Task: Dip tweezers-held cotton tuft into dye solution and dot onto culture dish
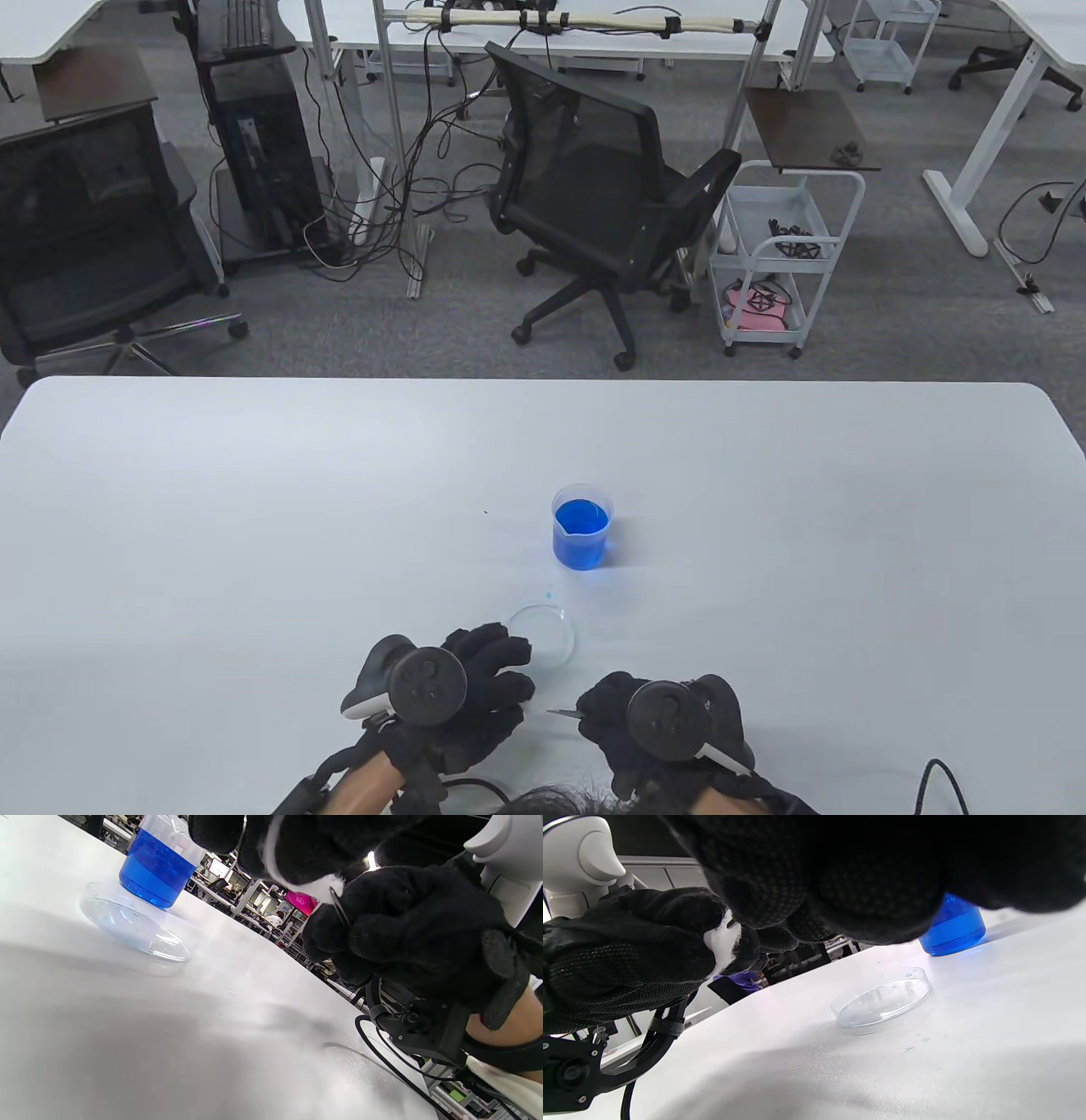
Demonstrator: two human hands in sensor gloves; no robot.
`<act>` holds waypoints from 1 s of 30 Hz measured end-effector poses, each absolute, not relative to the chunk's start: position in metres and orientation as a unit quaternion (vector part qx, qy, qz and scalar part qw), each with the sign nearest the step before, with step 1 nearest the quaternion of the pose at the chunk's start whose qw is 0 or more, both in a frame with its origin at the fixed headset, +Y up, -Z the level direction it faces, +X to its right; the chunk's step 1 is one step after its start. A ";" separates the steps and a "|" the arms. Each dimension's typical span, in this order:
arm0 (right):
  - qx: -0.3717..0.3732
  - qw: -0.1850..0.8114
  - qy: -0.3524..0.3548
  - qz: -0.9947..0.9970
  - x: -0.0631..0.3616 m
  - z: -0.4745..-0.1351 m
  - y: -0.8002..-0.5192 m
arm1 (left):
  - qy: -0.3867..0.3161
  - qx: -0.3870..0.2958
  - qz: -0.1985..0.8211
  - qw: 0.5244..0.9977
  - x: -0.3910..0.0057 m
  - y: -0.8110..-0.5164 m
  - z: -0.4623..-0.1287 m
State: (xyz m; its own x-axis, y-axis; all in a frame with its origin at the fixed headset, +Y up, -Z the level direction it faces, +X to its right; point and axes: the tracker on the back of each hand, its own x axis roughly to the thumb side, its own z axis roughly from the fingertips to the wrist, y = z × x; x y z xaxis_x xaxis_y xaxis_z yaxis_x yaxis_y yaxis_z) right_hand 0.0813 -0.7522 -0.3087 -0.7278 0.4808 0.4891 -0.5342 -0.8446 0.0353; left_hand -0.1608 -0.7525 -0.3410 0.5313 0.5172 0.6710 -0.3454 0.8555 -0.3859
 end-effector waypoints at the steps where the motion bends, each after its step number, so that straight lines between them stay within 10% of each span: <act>1: 0.246 0.275 -0.057 0.928 0.083 -0.309 -0.752 | -0.412 -0.103 0.250 0.870 -0.162 -0.753 -0.342; 20: 0.176 0.263 -0.102 0.943 0.115 -0.322 -0.746 | -0.274 -0.111 0.239 0.925 -0.224 -0.753 -0.377; 30: 0.171 0.255 -0.105 0.946 0.118 -0.324 -0.745 | -0.167 -0.129 0.108 0.972 -0.236 -0.750 -0.482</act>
